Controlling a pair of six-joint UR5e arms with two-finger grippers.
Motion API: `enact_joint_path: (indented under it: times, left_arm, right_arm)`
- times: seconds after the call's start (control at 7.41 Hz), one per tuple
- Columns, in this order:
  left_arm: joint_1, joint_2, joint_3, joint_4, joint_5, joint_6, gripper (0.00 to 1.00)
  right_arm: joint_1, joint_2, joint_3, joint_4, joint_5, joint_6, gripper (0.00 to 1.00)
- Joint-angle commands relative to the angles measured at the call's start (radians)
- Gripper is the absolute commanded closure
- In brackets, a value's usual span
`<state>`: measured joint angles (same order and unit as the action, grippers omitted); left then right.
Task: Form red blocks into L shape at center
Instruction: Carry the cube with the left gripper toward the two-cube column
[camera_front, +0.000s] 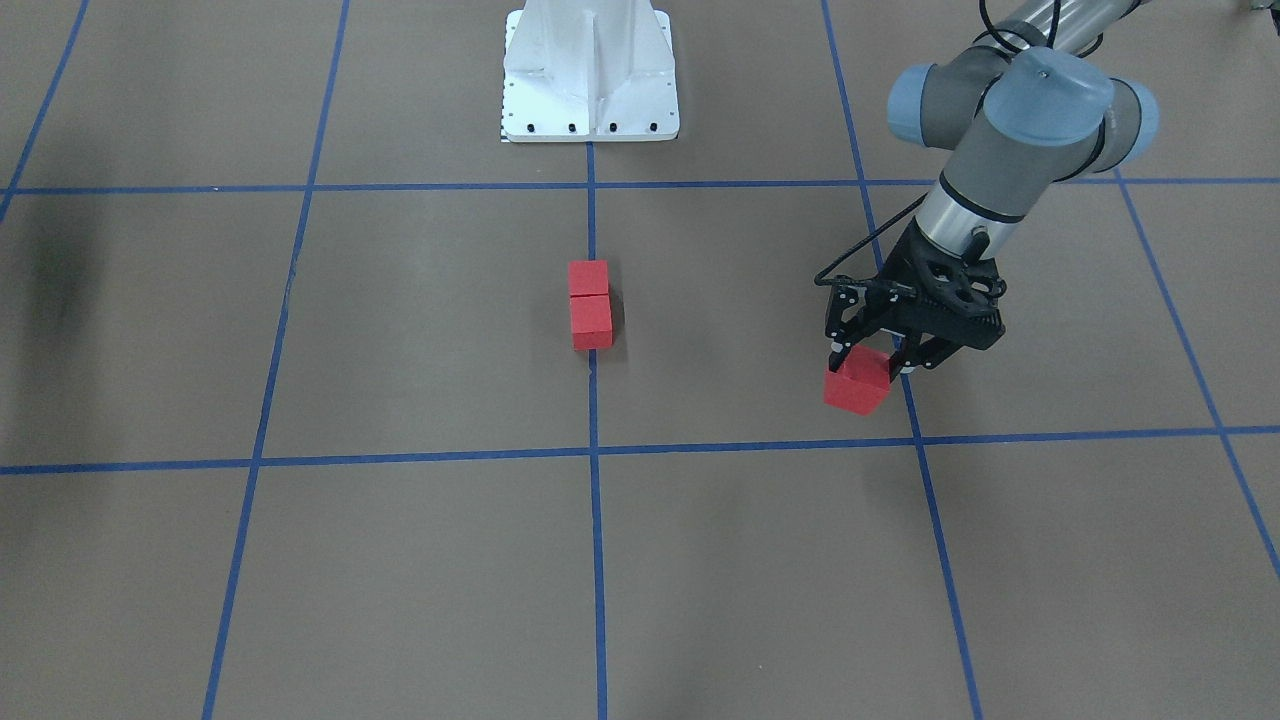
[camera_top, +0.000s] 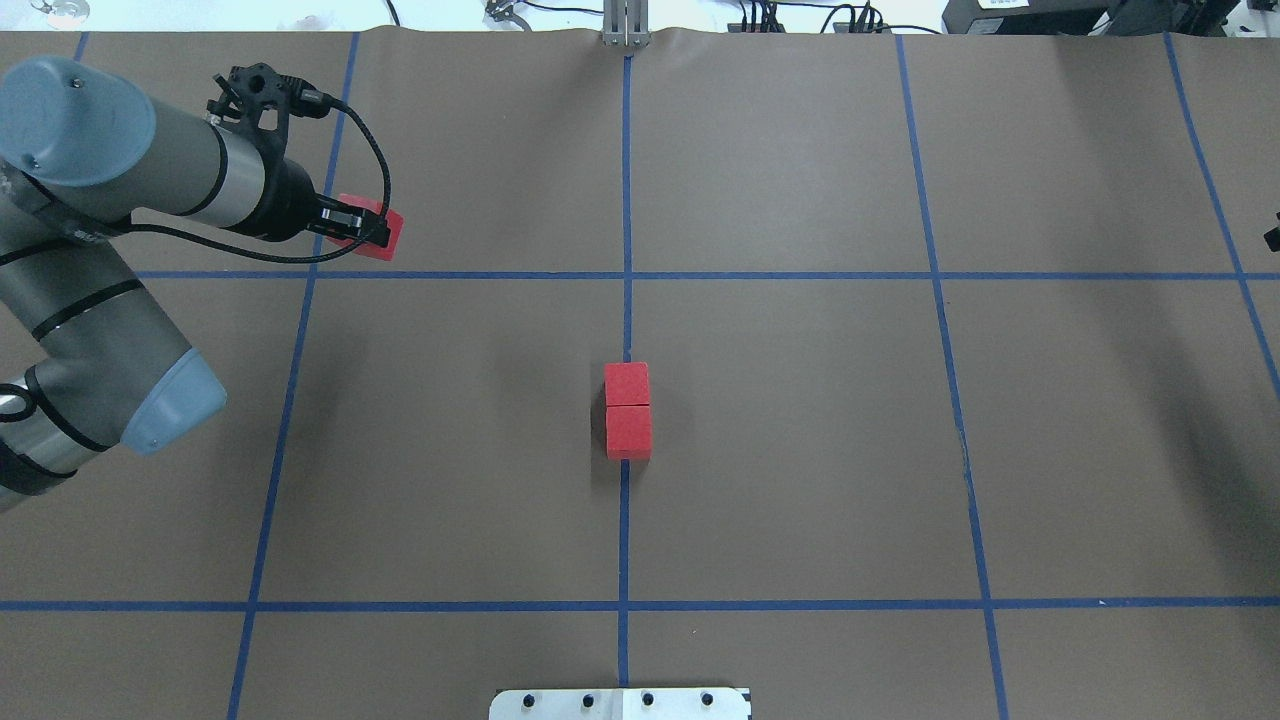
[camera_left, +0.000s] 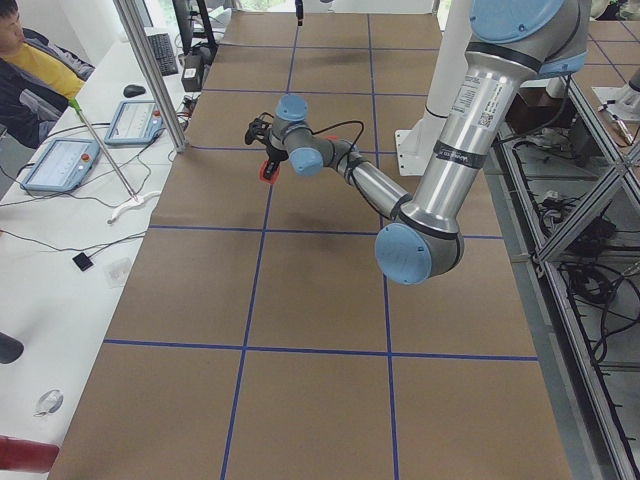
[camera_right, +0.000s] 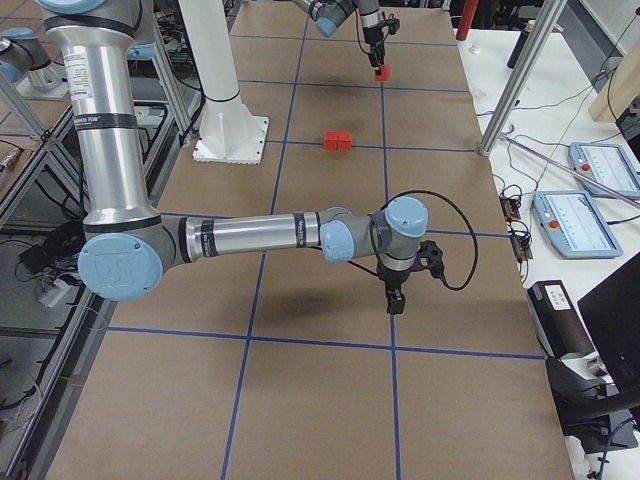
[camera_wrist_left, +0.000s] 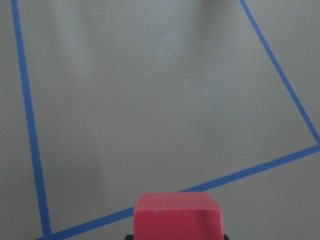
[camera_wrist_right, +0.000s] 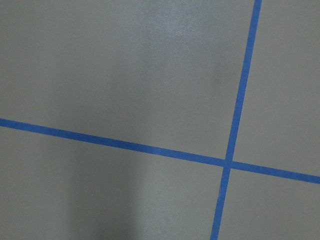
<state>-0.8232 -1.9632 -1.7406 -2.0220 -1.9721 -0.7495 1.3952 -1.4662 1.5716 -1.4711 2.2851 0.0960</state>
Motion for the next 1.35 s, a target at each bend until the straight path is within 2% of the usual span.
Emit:
enact_joint_path:
  times: [0.0,0.13,0.27,0.4,0.67,0.81,1.08,1.21]
  left_arm:
    - [0.045,0.0,-0.037,0.02,0.001,0.302,1.0]
    - [0.055,-0.025,-0.065,0.161,0.012,0.317,1.0]
    - [0.056,-0.092,-0.089,0.356,-0.011,0.323,1.0]
    - [0.056,-0.101,-0.115,0.4,-0.011,0.328,1.0]
    - [0.067,-0.091,-0.122,0.43,-0.04,0.456,1.0]
    - [0.069,-0.091,-0.114,0.434,-0.08,0.485,1.0]
    - [0.073,-0.101,-0.076,0.444,-0.335,0.68,1.0]
    - [0.107,-0.129,-0.074,0.445,-0.338,0.694,1.0]
  right_arm:
    - [0.001,-0.005,0.001,-0.003,0.001,0.001,0.01]
    - [0.001,-0.011,0.001,-0.003,0.001,0.001,0.0]
    - [0.001,-0.016,0.001,0.0,0.001,0.002,0.0]
    - [-0.001,-0.017,0.001,0.0,0.001,0.002,0.01]
    - [0.001,-0.017,0.001,-0.003,0.001,0.001,0.0]
    - [-0.001,-0.017,0.001,-0.003,0.001,0.002,0.01]
    - [0.001,-0.02,-0.001,-0.003,0.001,0.001,0.01]
    - [0.001,-0.02,-0.001,-0.003,0.001,0.001,0.01]
